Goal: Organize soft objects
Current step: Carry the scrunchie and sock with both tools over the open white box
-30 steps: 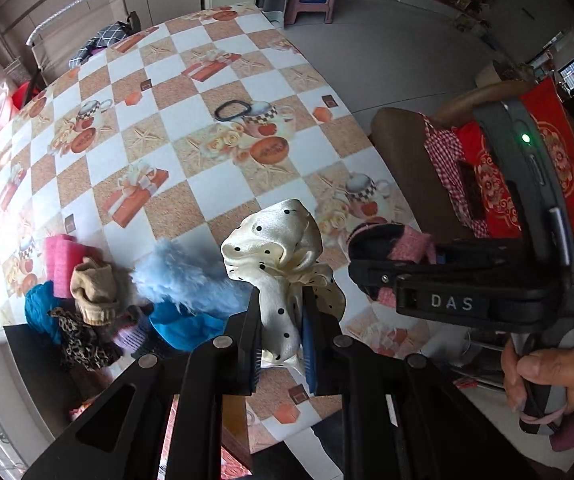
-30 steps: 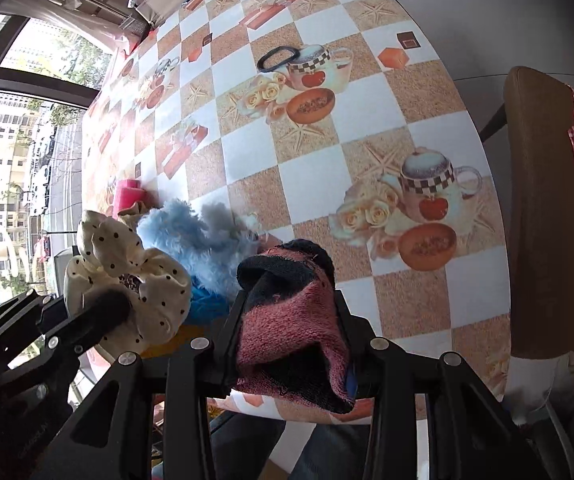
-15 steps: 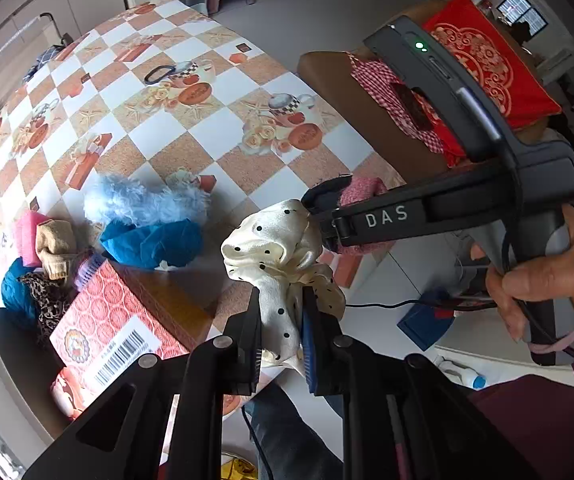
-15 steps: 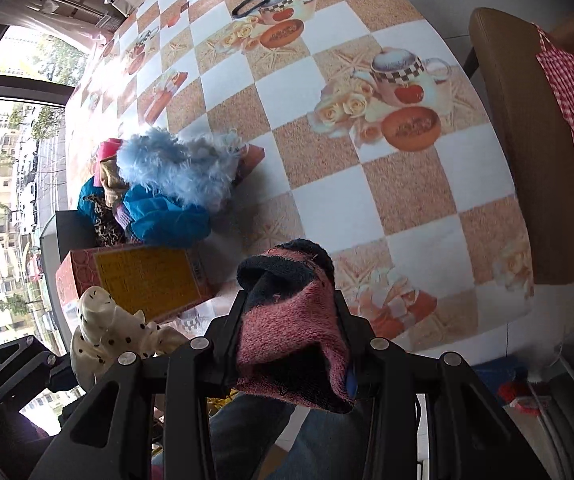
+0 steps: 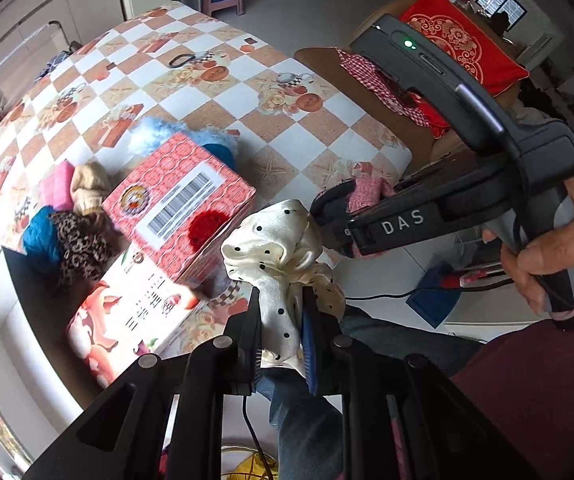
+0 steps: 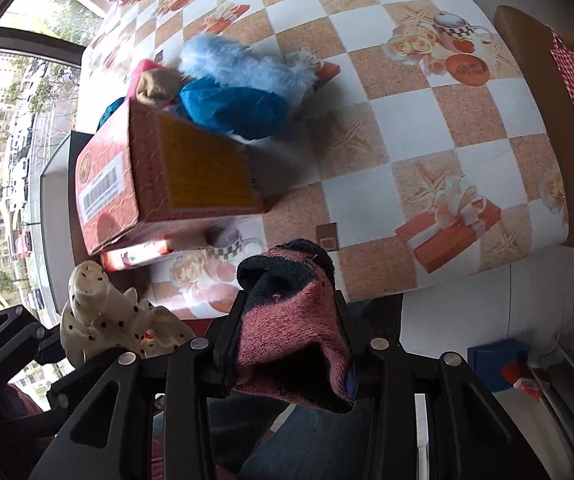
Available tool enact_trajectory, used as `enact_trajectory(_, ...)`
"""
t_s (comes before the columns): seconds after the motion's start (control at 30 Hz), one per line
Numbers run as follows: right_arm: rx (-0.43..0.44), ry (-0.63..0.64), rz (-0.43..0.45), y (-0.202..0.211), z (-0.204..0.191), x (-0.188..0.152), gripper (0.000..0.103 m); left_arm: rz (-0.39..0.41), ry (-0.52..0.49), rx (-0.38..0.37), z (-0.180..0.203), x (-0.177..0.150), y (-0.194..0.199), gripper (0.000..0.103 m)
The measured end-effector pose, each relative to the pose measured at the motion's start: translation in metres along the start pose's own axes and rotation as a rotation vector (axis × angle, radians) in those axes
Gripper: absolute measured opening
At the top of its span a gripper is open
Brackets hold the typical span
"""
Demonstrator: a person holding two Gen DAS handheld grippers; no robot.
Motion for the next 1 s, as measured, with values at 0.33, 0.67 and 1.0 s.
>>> enact_trajectory(0.33,0.008,0.156,-0.086,-0.033,-0.064,-0.024,0.040,0.029,0.134,0.060,-0.052,-0.049,0.021,0.018)
enact_trajectory(0.67,0.003,0.338,-0.106,-0.053,-0.133,-0.018,0.040,0.085,0.317,0.137,-0.103,-0.085,0.046,0.018)
enact_trajectory(1.0,0.003,0.488,-0.156,-0.078,-0.207,-0.006,0.040,0.086,0.608,0.267,-0.177,-0.139,0.054,0.018)
Point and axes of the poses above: each gripper's, at about its wrist camera, not at the fingertips, and y roughly against the way its jaws point, z to its right, x to its top, the point moved 1 cm from there along -y, roughly the way its jaws point, and after that the axes turned 12 degrees about x, right-handed, at the moved point
